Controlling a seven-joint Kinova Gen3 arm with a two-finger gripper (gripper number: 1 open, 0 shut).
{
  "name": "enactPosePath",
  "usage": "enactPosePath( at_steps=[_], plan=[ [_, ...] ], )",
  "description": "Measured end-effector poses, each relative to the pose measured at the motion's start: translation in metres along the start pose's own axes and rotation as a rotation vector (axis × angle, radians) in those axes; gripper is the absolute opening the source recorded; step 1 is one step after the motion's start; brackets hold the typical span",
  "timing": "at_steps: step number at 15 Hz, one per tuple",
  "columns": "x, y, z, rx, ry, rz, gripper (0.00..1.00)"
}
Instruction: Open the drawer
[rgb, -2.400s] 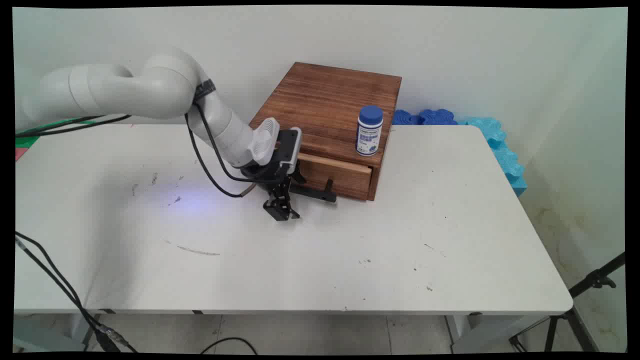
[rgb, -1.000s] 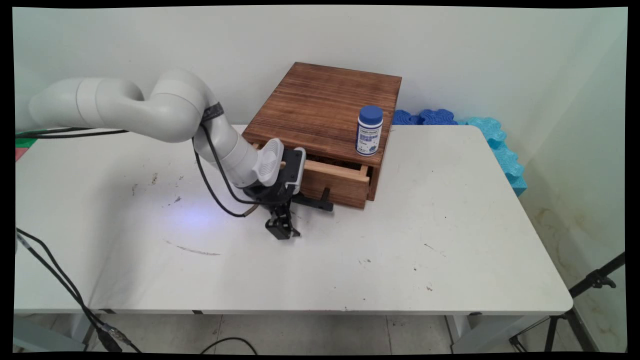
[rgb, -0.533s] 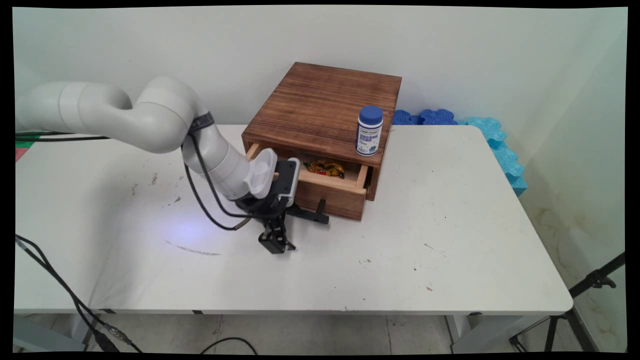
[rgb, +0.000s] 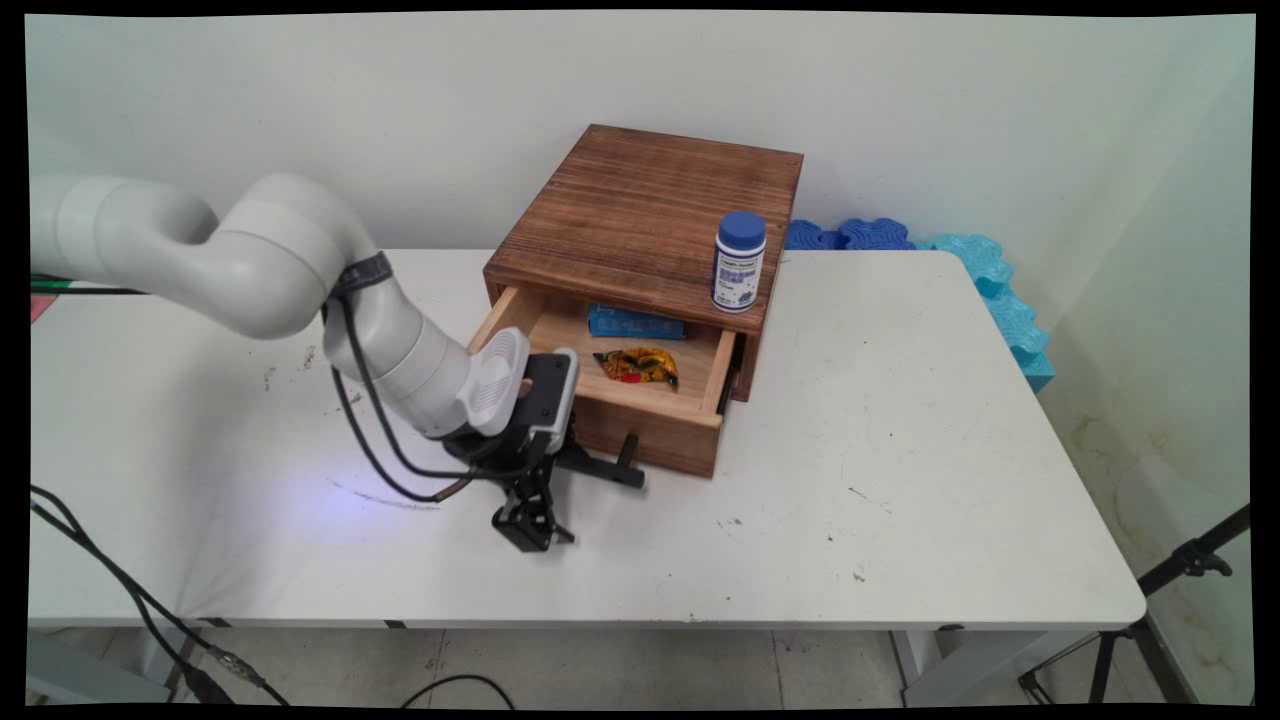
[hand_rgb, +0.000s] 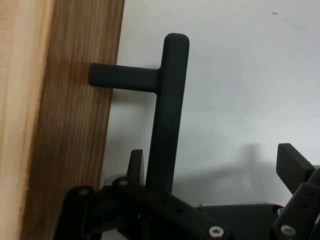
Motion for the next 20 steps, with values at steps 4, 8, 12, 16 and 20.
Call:
enactPosePath(
  at_steps=[4, 8, 12, 16, 20],
  plan=[
    [-0.004, 0.021, -0.006, -0.022, 0.006, 0.002, 1.00],
    [-0.008, 0.044, -0.013, -0.046, 0.013, 0.011, 1.00],
    [-0.014, 0.063, -0.018, -0.062, 0.017, 0.023, 1.00],
    [-0.019, 0.080, -0.021, -0.073, 0.021, 0.031, 1.00],
    [-0.023, 0.092, -0.024, -0.076, 0.022, 0.028, 1.00]
  ],
)
